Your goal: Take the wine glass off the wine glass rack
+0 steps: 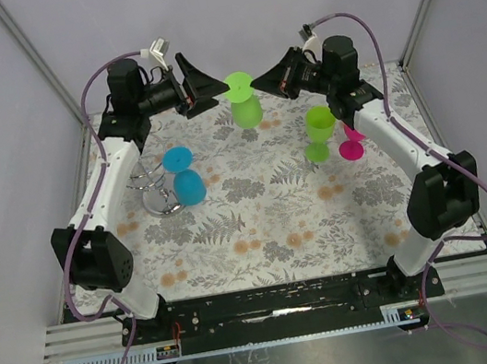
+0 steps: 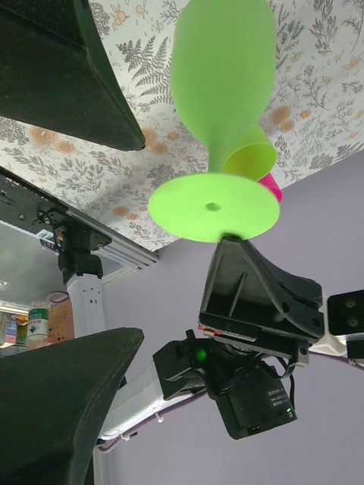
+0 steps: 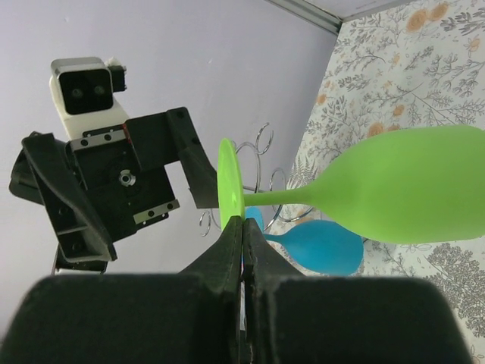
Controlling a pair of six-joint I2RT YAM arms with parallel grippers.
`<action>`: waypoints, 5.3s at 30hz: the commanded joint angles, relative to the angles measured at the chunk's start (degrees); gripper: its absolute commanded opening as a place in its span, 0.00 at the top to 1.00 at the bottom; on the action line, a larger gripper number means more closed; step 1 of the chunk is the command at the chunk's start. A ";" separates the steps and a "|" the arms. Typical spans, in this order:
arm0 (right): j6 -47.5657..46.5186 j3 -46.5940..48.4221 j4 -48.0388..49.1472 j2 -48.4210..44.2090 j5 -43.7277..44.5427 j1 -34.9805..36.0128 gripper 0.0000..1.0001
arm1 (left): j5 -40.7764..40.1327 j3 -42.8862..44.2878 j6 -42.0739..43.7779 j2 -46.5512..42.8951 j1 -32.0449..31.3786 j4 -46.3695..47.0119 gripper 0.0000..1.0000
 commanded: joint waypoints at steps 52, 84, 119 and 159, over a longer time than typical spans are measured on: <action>-30.66 14.02 -45.49 -15.13 -1.79 -13.54 0.19 | -19.83 11.40 66.53 -2.40 -25.61 -28.99 1.00; -39.83 14.54 -56.35 -5.22 -0.12 -2.88 0.01 | -54.25 -18.84 108.82 -11.45 -45.72 -17.33 1.00; -45.94 17.40 -48.89 -7.69 28.33 0.17 0.38 | -49.44 -9.26 86.11 -10.40 -40.39 -21.74 0.00; -63.90 -21.68 12.84 -0.64 44.63 11.02 0.28 | 5.61 1.65 23.93 -11.00 -1.87 -15.71 0.00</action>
